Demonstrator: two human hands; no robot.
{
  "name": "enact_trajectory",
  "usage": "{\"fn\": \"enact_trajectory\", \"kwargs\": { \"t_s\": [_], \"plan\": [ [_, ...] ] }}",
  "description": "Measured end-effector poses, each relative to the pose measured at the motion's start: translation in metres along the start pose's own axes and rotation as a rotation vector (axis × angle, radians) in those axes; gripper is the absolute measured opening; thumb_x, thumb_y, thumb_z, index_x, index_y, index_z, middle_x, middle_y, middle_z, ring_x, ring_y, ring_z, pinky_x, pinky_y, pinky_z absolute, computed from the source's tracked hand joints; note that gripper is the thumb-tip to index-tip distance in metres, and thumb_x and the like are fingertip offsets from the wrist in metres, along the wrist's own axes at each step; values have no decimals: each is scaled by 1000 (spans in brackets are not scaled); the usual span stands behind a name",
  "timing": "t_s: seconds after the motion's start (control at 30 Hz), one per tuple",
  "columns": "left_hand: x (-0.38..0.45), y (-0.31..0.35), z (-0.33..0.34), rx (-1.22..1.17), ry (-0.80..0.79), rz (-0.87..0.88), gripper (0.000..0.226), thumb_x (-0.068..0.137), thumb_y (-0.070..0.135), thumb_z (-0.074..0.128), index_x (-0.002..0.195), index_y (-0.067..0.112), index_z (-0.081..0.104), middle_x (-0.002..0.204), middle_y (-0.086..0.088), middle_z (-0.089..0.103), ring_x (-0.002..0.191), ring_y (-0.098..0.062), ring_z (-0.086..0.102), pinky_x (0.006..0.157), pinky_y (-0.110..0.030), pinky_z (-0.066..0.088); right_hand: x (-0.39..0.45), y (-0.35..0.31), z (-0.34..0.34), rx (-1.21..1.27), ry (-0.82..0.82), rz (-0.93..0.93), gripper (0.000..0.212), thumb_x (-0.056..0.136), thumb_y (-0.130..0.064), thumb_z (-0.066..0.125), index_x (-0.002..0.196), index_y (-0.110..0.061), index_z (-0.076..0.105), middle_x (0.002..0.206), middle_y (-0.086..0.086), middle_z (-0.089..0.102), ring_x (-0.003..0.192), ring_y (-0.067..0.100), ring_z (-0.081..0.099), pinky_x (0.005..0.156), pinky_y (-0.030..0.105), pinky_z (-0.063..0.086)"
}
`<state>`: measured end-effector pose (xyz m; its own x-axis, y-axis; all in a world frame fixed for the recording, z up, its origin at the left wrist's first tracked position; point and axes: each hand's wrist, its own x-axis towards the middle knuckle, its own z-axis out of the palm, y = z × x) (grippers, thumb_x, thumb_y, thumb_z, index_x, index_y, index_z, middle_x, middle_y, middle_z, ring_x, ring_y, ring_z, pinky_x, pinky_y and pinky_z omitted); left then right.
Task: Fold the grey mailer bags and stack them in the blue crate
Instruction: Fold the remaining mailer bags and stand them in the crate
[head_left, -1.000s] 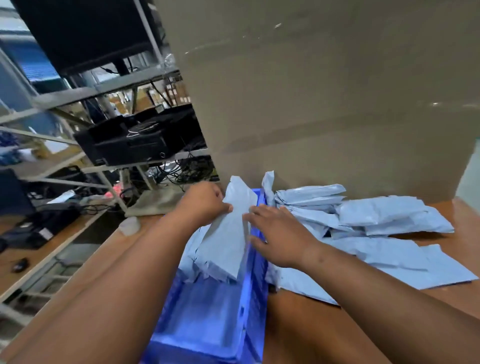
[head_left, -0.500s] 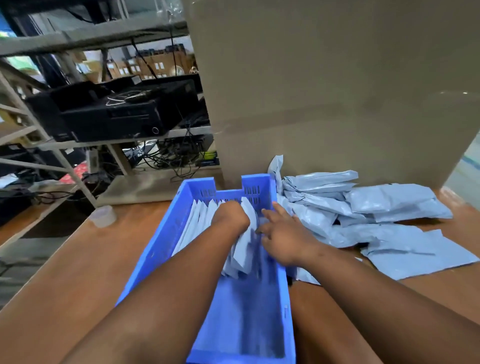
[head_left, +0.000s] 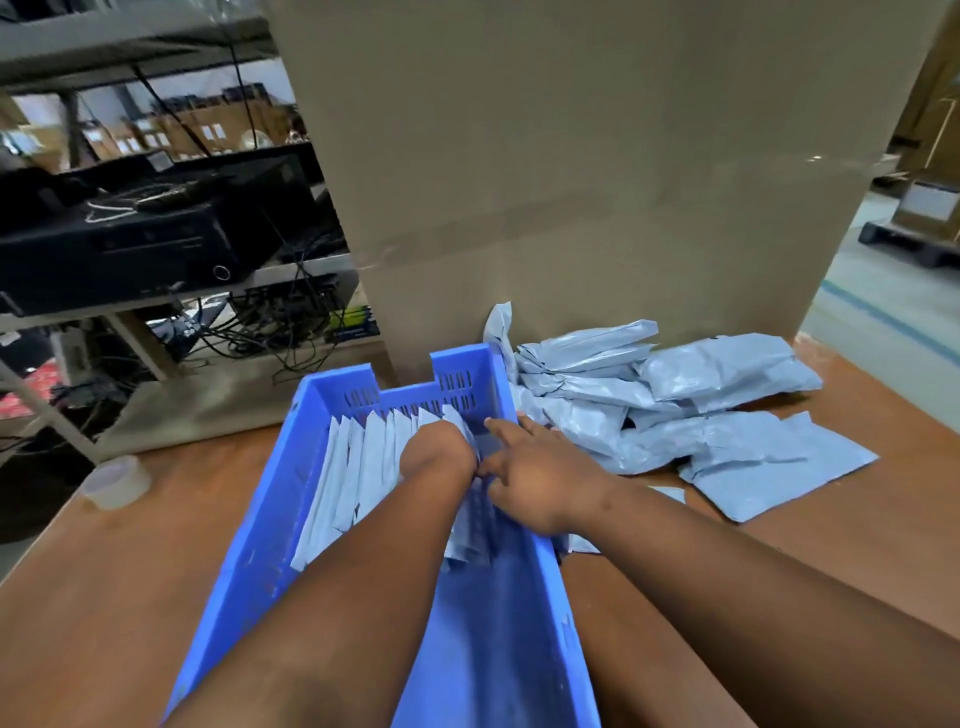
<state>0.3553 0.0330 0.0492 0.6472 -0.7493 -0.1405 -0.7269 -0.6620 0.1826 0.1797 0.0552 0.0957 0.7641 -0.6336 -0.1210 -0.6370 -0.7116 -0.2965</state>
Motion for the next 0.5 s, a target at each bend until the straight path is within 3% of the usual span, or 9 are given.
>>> {"fn": "enact_trajectory", "kwargs": {
  "t_s": [0.1, 0.2, 0.33, 0.5],
  "plan": [
    [4, -9, -8, 34, 51, -34, 36, 108, 26, 46, 133, 13, 68, 138, -10, 67, 130, -33, 62, 106, -45, 51, 0, 0, 0, 13, -14, 12, 46, 102, -40, 40, 142, -44, 61, 178, -3, 7, 163, 34, 5, 130, 56, 13],
    [8, -18, -13, 52, 52, -55, 38, 106, 31, 43, 134, 17, 65, 135, -8, 67, 123, -33, 65, 101, -45, 54, 1, 2, 1, 28, -15, 6, 45, 103, -41, 39, 141, -44, 62, 178, -5, 6, 163, 33, 5, 130, 53, 16],
    [1, -16, -11, 95, 29, -87, 31, 93, 18, 67, 124, 20, 71, 123, -2, 70, 114, -27, 70, 91, -39, 60, 0, 3, 2, 36, -1, -8, 47, 104, -41, 37, 146, -43, 58, 178, -5, 6, 163, 33, 5, 130, 51, 16],
    [-11, -6, -25, 67, 73, -86, 28, 85, 29, 75, 113, 23, 72, 113, 1, 71, 105, -24, 72, 77, -33, 57, -3, 15, 5, 196, 77, -80, 43, 108, -41, 38, 144, -44, 60, 177, -11, 12, 164, 31, 0, 131, 51, 11]
  ]
}}
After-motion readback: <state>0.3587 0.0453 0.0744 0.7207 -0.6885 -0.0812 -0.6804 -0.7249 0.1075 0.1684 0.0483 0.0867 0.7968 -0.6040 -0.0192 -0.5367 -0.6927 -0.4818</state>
